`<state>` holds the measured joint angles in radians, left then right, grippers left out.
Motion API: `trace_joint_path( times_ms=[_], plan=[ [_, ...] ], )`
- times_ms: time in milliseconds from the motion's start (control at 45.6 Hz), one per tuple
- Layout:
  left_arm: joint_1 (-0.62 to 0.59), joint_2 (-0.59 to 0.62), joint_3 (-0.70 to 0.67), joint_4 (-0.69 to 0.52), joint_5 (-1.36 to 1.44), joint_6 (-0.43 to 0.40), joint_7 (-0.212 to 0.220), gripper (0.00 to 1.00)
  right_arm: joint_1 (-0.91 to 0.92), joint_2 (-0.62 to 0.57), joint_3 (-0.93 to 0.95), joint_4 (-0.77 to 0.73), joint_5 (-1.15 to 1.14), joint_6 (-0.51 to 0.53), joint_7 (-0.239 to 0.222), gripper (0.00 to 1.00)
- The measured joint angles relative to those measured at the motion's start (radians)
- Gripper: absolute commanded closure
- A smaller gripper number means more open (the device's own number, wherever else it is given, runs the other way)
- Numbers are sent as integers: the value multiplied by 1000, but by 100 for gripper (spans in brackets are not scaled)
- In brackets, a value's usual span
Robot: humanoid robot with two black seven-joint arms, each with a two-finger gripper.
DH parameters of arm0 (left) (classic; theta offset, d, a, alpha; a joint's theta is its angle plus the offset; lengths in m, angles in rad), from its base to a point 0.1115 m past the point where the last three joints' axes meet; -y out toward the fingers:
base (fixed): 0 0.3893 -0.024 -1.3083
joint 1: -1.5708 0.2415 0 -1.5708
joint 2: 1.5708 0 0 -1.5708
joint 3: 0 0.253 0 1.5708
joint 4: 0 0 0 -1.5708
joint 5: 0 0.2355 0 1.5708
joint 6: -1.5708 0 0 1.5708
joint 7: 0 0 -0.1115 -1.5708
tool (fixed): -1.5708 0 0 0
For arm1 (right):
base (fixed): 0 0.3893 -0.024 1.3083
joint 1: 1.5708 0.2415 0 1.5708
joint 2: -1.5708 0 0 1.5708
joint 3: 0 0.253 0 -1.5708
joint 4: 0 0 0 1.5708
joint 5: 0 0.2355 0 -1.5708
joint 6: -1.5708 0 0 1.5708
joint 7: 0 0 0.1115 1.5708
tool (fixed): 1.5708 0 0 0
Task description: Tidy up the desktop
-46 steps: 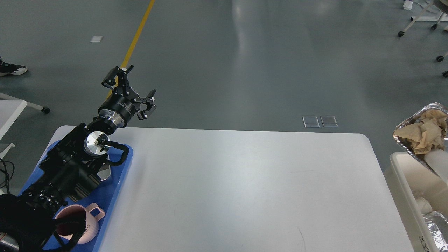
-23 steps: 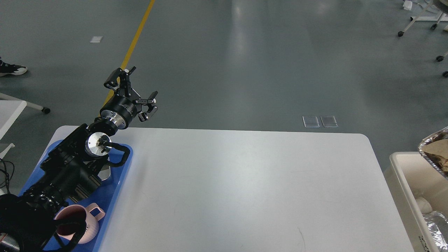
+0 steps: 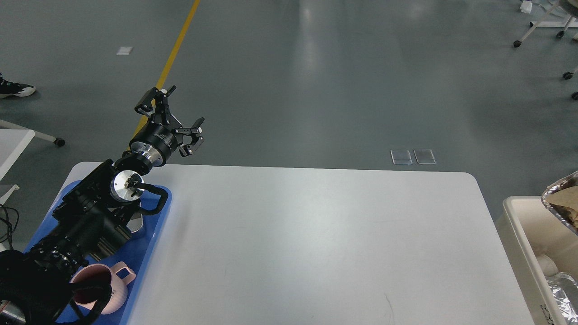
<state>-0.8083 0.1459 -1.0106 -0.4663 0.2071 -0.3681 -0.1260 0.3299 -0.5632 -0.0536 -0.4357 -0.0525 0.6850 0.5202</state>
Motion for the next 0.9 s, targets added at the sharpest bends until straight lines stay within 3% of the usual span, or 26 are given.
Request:
trace_joint_path(
  times_ms=[395,900],
  plan=[
    [0,-2,0,0,0,2,0,2,2,0,3,-1,-7,-41,-8,100],
    [0,-4,1,0,1,12,2,2,6,13,5,-1,-7,-144,-102,100]
  ],
)
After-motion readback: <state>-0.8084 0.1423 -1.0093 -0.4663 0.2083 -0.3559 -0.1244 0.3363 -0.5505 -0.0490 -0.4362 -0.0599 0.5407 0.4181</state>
